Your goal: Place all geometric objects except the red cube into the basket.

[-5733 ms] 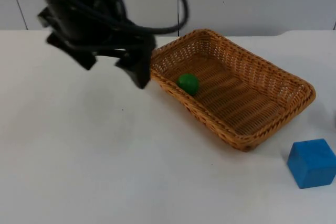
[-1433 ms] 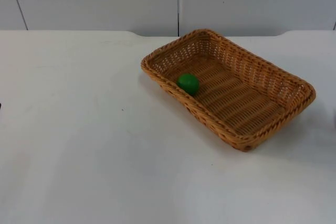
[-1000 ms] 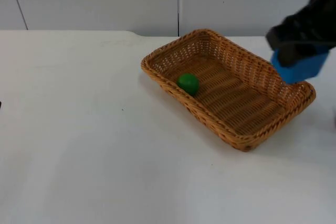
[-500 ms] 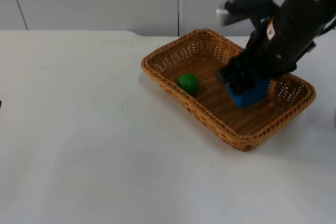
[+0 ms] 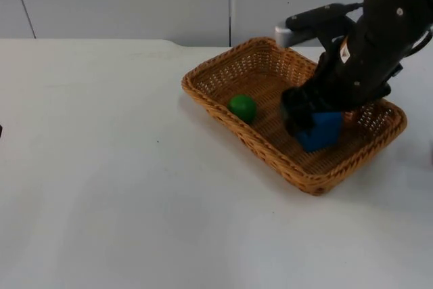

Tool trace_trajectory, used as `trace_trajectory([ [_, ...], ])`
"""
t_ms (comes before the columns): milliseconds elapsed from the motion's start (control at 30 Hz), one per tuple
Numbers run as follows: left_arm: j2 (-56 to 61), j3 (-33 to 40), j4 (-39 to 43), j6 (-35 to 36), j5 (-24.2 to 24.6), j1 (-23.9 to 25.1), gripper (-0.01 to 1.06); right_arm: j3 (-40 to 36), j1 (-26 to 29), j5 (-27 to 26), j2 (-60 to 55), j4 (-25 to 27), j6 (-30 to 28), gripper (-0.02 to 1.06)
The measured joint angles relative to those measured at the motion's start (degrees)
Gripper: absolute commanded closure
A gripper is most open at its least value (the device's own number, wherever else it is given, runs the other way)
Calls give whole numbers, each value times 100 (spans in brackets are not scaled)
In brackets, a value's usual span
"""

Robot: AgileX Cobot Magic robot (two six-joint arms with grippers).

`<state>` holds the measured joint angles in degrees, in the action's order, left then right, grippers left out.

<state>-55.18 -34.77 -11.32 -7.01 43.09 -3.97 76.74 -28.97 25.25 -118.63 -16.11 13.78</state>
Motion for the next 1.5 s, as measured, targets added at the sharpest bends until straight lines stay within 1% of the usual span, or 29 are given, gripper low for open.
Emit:
trace_trajectory([
  [100,0,0,0,0,-9,0,0,0,0,272,606,0,0,18],
  [133,0,0,0,0,-9,0,0,0,0,272,606,0,0,18],
  [300,0,0,0,0,-9,0,0,0,0,889,2035,0,-13,18],
  [333,0,0,0,0,-9,0,0,0,0,889,2035,0,-13,18],
  [400,0,0,0,0,-9,0,0,12,0,1132,2595,0,-58,18],
  [500,0,0,0,0,-9,0,0,1,0,1344,3231,0,-96,18],
  [567,0,0,0,0,-9,0,0,-44,0,1382,3417,0,-104,18],
  [700,72,0,-5,-10,-9,0,0,-431,0,1406,4042,0,-117,18],
  [733,72,0,-5,-10,-9,0,0,-431,0,1406,4042,0,-117,18],
  [833,448,0,-26,-146,-9,0,0,-901,0,1406,4676,0,-117,18],
  [933,1101,0,-26,-207,-22,0,0,-1436,0,1406,5440,0,-117,18],
  [967,1101,0,-26,-207,-22,0,0,-1436,0,1406,5440,0,-117,18],
  [1000,1368,0,-26,-207,-22,0,0,-1535,0,1406,5585,0,-117,18],
  [1033,1643,0,-41,-207,-22,0,0,-1827,0,1395,5973,0,-117,18],
  [1133,2443,0,-104,-207,-22,0,0,-2368,0,1395,6840,0,-117,18],
  [1200,2582,0,-121,-207,-22,0,0,-2430,0,1395,6991,0,-117,18],
  [1233,2975,0,-133,-207,2,0,0,-2699,-14,1395,7453,0,-117,18],
  [1333,3623,0,-133,-207,212,0,0,-3195,-43,1465,8325,0,-117,18],
  [1367,3623,0,-133,-207,212,0,0,-3195,-43,1465,8325,0,-117,18],
  [1433,3939,0,-133,-207,450,0,0,-3420,-43,1633,8874,0,-106,18],
  [1500,4220,0,-133,-207,676,0,0,-3642,-43,1938,9413,13,-105,18],
])
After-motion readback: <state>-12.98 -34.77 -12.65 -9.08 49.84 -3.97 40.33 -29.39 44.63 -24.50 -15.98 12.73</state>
